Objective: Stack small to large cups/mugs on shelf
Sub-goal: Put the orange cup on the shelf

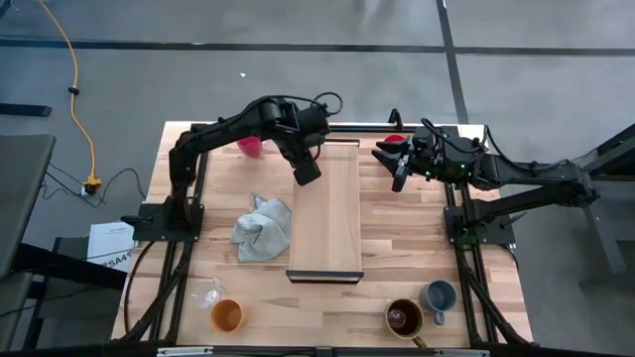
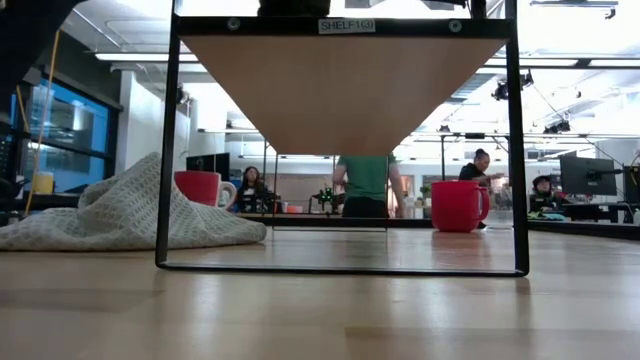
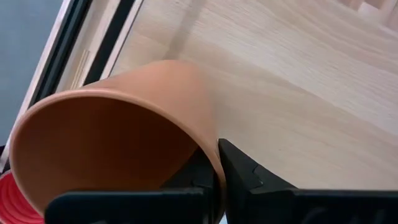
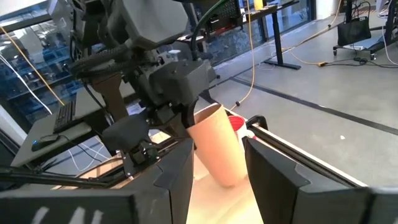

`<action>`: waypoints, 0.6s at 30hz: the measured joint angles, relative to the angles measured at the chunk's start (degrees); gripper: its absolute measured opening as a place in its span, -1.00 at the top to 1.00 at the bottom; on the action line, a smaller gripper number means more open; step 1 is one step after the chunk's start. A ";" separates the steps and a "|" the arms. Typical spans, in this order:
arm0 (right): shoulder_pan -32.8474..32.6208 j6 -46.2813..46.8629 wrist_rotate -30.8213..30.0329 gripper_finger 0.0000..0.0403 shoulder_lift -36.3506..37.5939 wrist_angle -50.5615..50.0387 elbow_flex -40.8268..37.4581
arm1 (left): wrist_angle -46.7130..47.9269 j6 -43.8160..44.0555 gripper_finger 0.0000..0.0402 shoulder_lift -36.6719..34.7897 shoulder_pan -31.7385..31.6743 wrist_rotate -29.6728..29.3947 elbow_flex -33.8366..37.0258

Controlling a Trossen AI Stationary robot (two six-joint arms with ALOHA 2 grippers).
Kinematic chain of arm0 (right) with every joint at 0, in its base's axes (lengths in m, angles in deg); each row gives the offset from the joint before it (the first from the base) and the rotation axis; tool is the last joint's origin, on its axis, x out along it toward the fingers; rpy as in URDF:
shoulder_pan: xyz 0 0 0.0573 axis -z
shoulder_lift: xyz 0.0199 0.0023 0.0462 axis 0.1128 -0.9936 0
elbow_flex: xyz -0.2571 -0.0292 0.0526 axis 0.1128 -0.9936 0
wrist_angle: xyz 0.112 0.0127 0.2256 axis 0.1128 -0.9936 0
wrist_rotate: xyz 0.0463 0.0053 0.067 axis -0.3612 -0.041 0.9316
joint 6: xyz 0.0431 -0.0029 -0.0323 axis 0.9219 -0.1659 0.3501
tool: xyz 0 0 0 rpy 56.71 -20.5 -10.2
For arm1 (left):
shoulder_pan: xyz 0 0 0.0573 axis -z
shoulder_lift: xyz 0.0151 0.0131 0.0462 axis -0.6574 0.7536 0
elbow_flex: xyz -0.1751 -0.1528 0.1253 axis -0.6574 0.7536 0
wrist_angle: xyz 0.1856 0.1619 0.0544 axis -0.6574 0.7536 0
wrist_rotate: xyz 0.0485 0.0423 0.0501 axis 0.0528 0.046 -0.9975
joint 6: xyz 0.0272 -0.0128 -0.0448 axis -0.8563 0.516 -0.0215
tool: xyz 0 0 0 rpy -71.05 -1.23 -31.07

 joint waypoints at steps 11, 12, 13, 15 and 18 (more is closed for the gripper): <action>0.00 0.02 0.00 0.32 0.00 0.36 0.00 | 0.00 -2.87 0.86 0.07 -0.04 -0.08 0.00; 0.00 0.02 0.00 0.32 0.00 0.40 0.00 | 0.00 -3.17 0.84 0.07 -0.04 -0.08 0.00; 0.00 0.02 0.00 0.32 0.00 0.39 0.00 | 0.00 -3.26 0.81 0.07 -0.04 -0.08 0.00; 0.00 0.03 -0.02 0.32 -0.01 0.39 0.00 | 0.00 -3.32 0.75 0.07 -0.04 -0.10 -0.02; 0.00 0.01 0.00 0.32 -0.01 0.39 0.01 | -0.07 -3.23 0.65 0.06 -0.04 -1.00 -0.02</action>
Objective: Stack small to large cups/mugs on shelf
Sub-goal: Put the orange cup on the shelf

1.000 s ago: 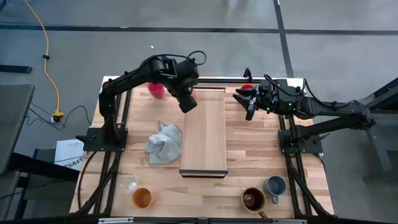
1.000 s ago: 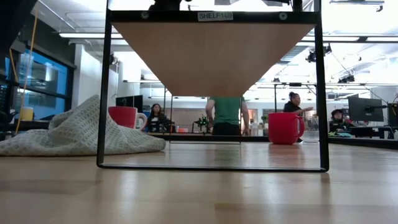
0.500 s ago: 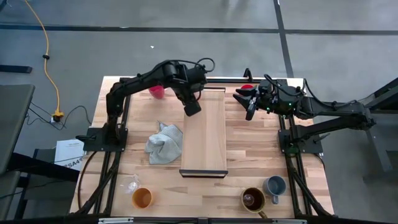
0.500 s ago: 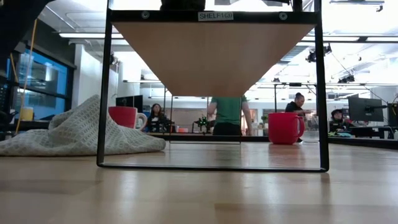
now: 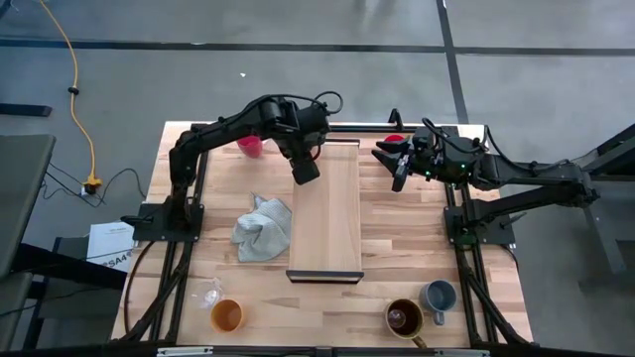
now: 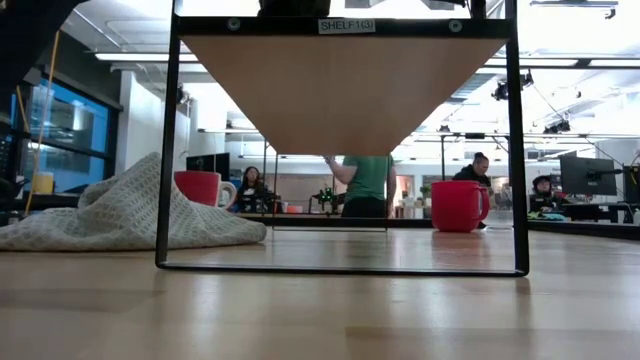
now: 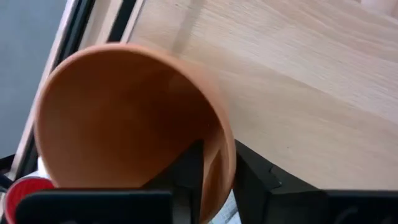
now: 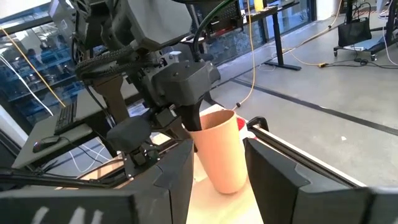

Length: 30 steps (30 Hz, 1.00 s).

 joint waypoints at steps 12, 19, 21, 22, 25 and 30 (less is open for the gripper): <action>0.00 -0.14 -0.02 0.32 0.00 0.00 0.00 | -0.88 0.02 0.17 0.01 0.00 -1.66 0.00; 0.00 -0.16 -0.02 0.32 -0.01 0.00 -0.01 | -0.96 0.04 0.04 -0.01 0.15 -1.55 -3.64; 0.00 -0.16 -0.02 0.32 0.00 0.00 -0.01 | -0.89 0.07 0.03 -0.01 0.15 -1.46 -5.12; 0.00 -0.16 0.00 0.32 0.00 0.00 -0.01 | -0.83 0.05 0.03 -0.05 0.15 -1.44 -5.51; 0.00 -0.16 -0.02 0.32 0.00 0.00 -0.01 | -0.72 0.30 0.03 -0.88 0.11 -0.55 -5.11; 0.00 -0.16 -0.02 0.32 -0.01 -0.02 -0.01 | -0.87 0.65 0.03 -2.24 0.17 -0.35 -5.09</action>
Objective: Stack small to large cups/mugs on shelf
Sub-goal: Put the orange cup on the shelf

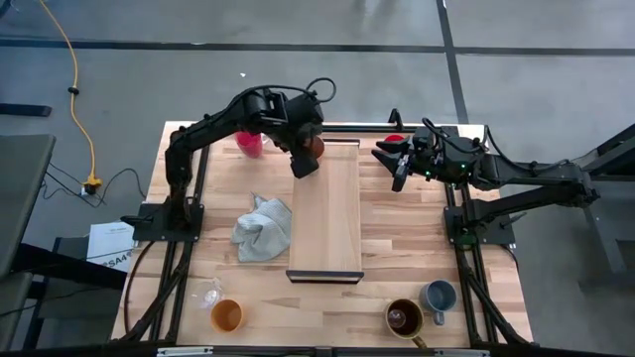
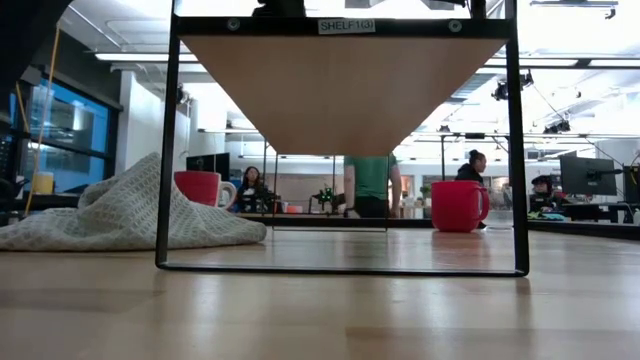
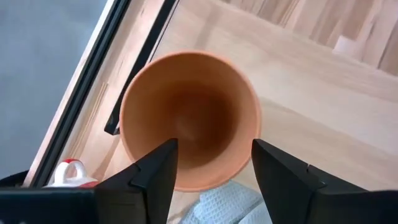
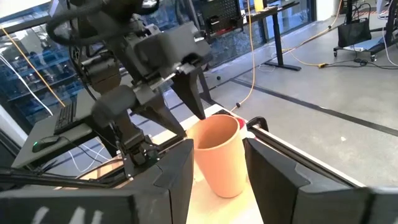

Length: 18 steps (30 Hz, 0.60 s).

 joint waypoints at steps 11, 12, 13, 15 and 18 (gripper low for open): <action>0.00 0.00 0.00 0.32 0.00 -0.13 0.00 | -12.09 1.51 0.69 -9.70 7.86 9.65 0.03; 0.00 0.00 0.00 0.32 0.00 -0.13 0.00 | -13.76 1.53 0.84 -10.52 9.34 9.29 0.31; 0.00 0.00 0.00 0.32 0.00 -0.13 0.00 | -15.41 1.51 0.92 -11.21 10.89 8.25 0.92; 0.00 0.00 0.02 0.32 0.00 -0.32 0.00 | -17.42 1.92 0.93 -12.31 13.67 5.27 2.83; 0.00 0.00 0.02 0.32 0.00 -0.40 0.00 | -20.15 3.36 0.98 -14.54 16.08 0.60 9.05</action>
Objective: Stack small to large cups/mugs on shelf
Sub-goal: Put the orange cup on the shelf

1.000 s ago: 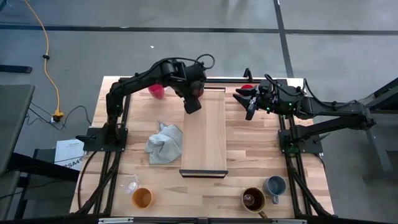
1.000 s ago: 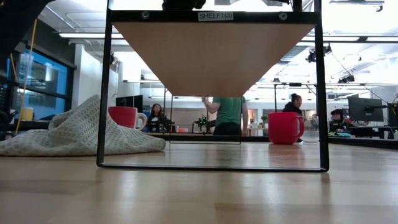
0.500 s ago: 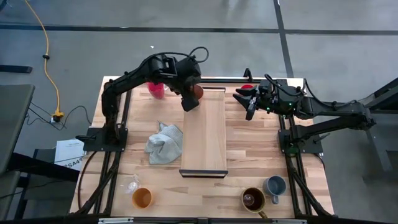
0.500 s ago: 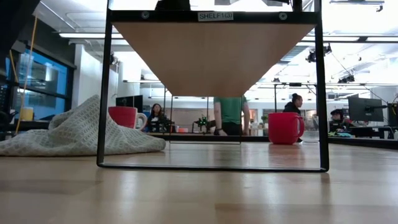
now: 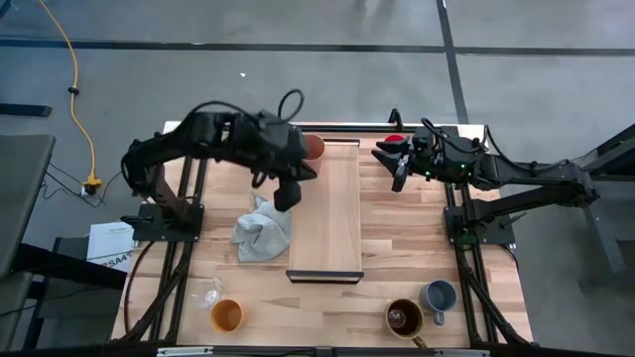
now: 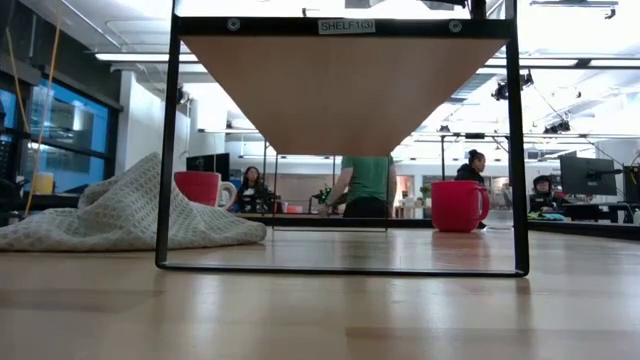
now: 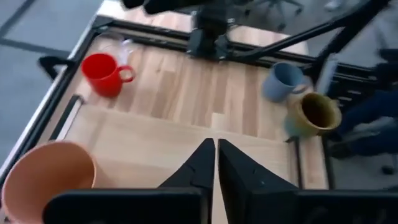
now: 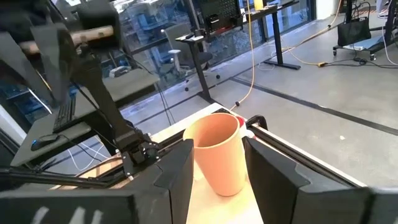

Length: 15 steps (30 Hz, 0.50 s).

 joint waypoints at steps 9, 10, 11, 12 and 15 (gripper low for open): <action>0.00 0.00 0.00 0.32 0.00 -0.16 0.00 | -36.04 13.08 1.00 -17.07 1.43 -3.09 44.81; 0.00 0.00 0.00 0.32 0.00 -0.22 0.00 | -39.82 15.48 1.00 -18.24 1.41 -4.61 49.02; 0.00 0.00 0.00 0.32 0.00 -0.32 0.00 | -43.23 17.38 1.00 -18.99 1.39 -5.61 52.96; 0.00 0.00 0.00 0.32 0.00 -0.30 0.00 | -46.91 19.08 1.00 -19.35 1.37 -6.33 56.17; 0.00 0.00 0.00 0.32 0.00 -0.30 0.00 | -56.47 22.82 1.00 -19.45 1.42 -6.95 63.22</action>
